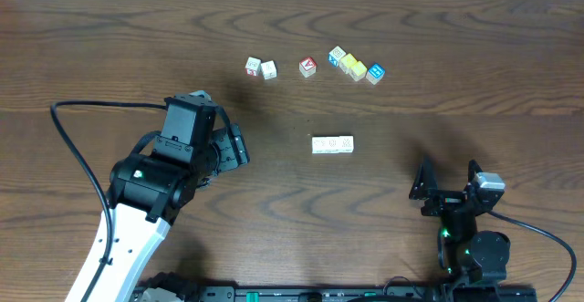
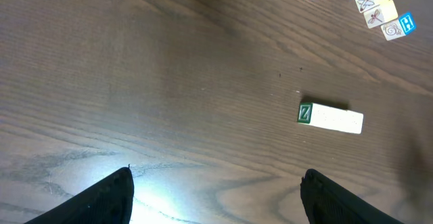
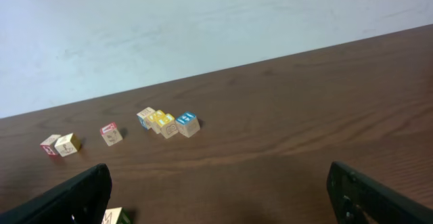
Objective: Lift 3 blocks
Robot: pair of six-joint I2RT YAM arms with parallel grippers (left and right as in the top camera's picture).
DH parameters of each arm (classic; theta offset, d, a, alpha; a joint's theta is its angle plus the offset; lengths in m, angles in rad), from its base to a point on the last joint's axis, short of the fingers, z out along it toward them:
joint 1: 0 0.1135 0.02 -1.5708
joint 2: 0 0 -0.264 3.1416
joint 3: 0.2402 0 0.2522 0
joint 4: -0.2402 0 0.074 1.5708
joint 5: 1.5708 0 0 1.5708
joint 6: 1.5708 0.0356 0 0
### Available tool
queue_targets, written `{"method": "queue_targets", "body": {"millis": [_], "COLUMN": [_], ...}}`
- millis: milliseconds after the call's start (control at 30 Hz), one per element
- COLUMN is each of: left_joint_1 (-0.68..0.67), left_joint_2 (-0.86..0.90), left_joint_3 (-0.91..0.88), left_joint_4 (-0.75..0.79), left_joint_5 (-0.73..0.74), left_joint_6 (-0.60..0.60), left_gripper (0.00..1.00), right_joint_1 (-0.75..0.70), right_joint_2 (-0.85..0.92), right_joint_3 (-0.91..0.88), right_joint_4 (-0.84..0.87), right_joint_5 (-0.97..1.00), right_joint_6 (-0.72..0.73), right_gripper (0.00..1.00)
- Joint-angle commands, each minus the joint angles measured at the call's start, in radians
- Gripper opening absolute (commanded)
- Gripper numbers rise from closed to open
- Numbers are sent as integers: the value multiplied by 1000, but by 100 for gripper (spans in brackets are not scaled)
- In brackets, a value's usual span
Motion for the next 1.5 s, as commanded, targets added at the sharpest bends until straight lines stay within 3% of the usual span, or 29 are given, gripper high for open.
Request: {"method": "queue_targets", "body": {"millis": [0,1067,1267,1467], "left_joint_1": [5,5,5,5], "left_joint_2": [5,0,-78,-278], "left_joint_3": [11,11,-44,-250], "left_joint_4": [0,-68,-76,-14], "left_joint_5": [-16,-36,-54,-54], "left_joint_6": [10,13,193,380], "left_gripper": [79,79,80,80], "right_joint_1": [-15,-15,-15,-15], "right_joint_2": [-9,-9,-9,-9], "right_joint_3": [-2,-2,-2,-2], "right_joint_4": [-5,-5,-5,-5], "right_joint_5": [-5,-5,-5,-5], "right_joint_6": [-13,-13,-13,-13], "right_gripper": [99,99,99,99]}}
